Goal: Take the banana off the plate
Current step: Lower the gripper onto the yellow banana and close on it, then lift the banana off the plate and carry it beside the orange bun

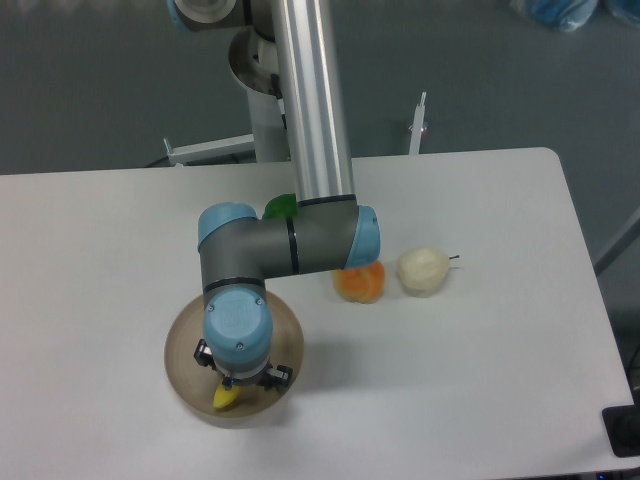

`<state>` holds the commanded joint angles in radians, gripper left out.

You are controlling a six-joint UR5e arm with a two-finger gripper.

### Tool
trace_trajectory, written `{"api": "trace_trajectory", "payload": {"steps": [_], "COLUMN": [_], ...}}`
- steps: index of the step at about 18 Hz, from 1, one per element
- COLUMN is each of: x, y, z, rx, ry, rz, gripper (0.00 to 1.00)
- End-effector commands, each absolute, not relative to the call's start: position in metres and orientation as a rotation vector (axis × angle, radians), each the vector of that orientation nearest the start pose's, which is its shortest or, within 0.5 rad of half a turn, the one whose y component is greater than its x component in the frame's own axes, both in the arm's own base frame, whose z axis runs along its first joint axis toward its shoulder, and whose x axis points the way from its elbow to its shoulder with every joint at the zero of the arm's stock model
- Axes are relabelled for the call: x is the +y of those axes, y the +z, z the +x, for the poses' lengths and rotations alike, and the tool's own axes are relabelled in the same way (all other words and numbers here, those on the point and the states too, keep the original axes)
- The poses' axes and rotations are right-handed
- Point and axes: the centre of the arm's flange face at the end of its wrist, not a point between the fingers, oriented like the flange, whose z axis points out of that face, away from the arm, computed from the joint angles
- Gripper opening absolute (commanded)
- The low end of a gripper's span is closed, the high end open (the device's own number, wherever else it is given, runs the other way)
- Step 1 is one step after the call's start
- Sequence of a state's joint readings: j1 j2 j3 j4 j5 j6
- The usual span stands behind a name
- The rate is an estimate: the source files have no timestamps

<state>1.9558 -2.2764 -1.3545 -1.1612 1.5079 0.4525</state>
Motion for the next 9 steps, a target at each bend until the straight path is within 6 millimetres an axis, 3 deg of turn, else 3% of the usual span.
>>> {"api": "trace_trajectory", "payload": {"steps": [2,6,9], "x": [0.713,0.711,0.707], "y": [0.199,0.216,0.247], "z": [-0.137,-0.140,-0.155], "rx": [0.103,0.102,0.073], "ry": [-0.155,-0.164,-0.139], "rz": [-3.178,-3.153,-3.111], "gripper": [0.02,0.00,0.00]}}
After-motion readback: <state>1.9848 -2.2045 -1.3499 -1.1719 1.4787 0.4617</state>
